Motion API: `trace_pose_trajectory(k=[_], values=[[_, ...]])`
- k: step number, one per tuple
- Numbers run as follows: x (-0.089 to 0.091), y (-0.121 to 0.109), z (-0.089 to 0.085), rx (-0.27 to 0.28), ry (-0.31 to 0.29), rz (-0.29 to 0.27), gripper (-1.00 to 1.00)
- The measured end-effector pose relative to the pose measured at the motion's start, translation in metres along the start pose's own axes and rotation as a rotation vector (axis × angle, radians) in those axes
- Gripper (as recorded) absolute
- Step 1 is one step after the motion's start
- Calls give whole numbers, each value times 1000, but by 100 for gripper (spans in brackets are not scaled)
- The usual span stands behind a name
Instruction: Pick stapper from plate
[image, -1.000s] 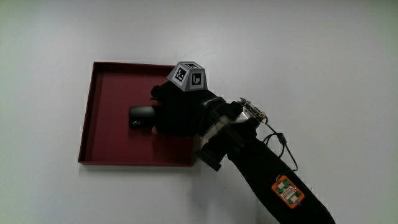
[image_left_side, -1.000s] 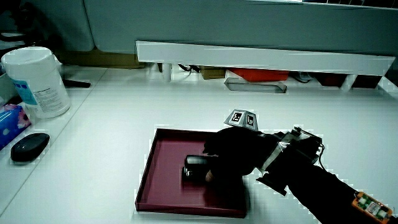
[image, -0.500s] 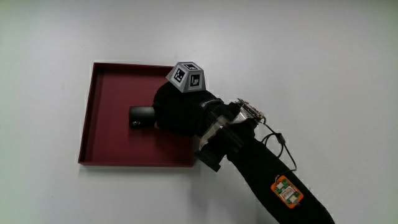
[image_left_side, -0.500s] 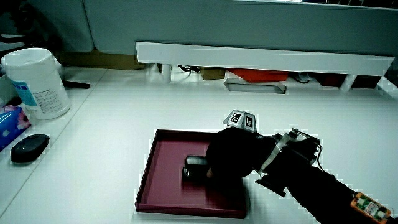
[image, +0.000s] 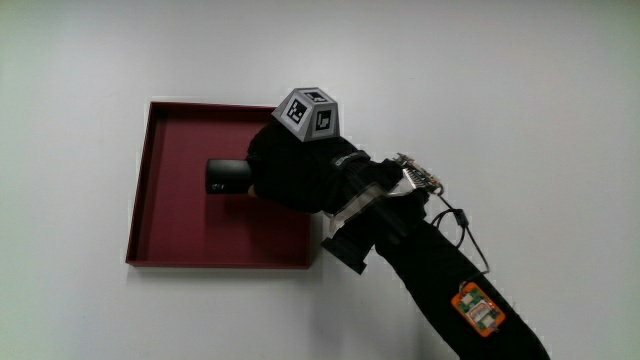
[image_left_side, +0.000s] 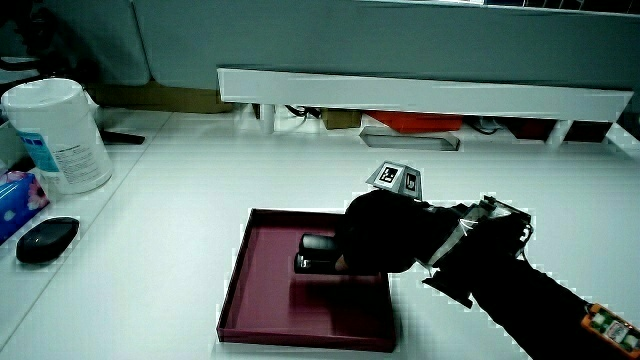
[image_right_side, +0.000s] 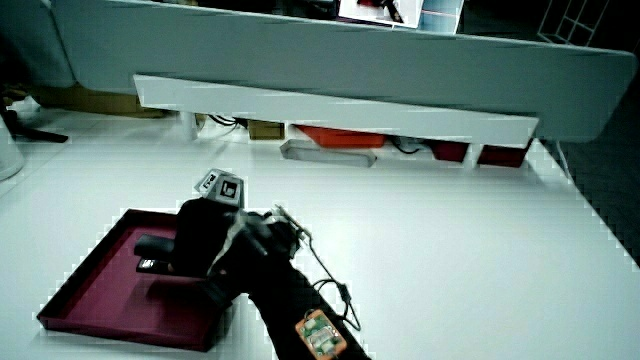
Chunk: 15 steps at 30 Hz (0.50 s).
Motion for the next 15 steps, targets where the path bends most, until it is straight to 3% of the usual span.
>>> trace_pose_trajectory(k=[4,9,10,14,15], values=[[0,-10,14,21,-38,-9,100],[-10,-34,42,62,-11,34,100],[-5,-34,44,66,-45,10,100],[-6,-52,60,79,-16,35,100],[13,-41,55,43,20,53,100]])
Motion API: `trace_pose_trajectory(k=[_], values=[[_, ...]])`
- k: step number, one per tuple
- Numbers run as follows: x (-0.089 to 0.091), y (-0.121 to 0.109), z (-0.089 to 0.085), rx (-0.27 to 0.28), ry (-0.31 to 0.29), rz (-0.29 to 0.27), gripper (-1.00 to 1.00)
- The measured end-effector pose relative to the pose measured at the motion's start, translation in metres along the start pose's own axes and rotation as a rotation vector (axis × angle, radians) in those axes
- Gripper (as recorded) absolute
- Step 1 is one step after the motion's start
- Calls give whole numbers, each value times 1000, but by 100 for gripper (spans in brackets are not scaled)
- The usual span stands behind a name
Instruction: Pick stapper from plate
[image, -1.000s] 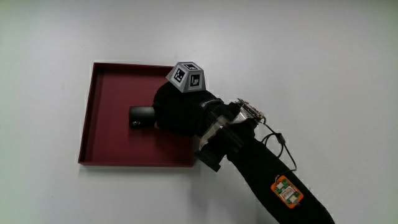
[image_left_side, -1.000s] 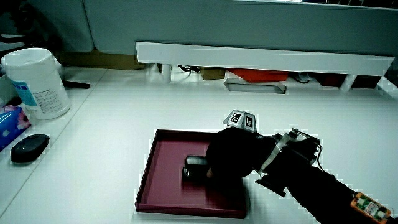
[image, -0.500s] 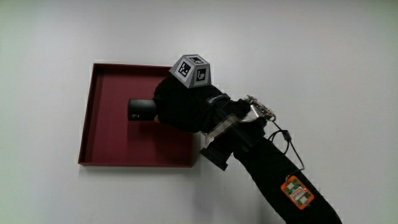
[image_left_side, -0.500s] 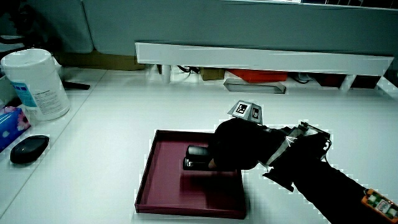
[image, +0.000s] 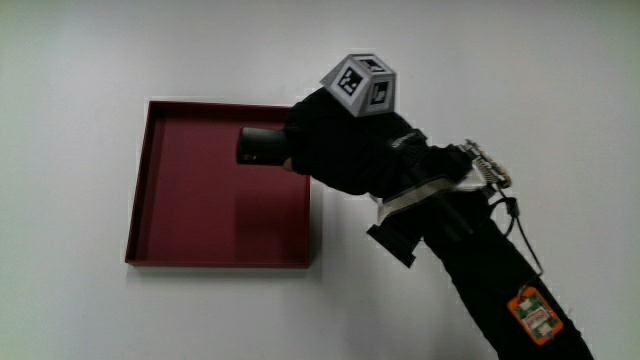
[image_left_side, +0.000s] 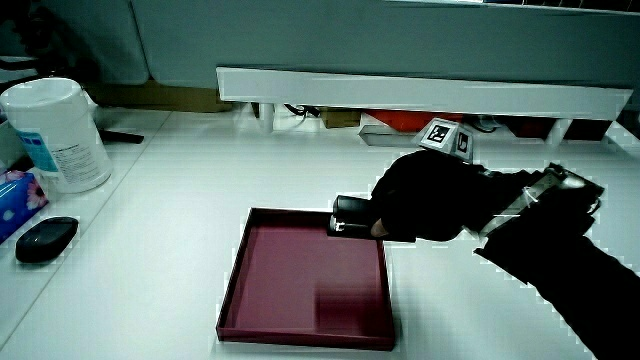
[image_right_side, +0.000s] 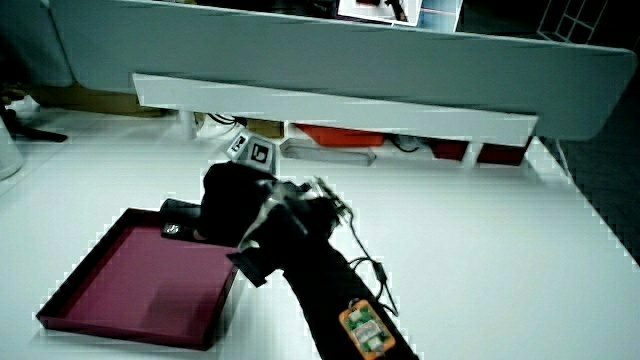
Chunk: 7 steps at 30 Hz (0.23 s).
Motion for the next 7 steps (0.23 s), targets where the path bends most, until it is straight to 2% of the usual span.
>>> trace_pose_trajectory(k=[1,2,4,5,6,7], values=[[5,-1,2,13,-5,18,100],[-13,-19,15,67,-61,-62,100],[-11,-25,21,80,-56,-66,100],[-7,-27,24,76,-45,-67,100],[15,-16,19,35,26,-9,100],[20,-18,22,47,17,-14,100]])
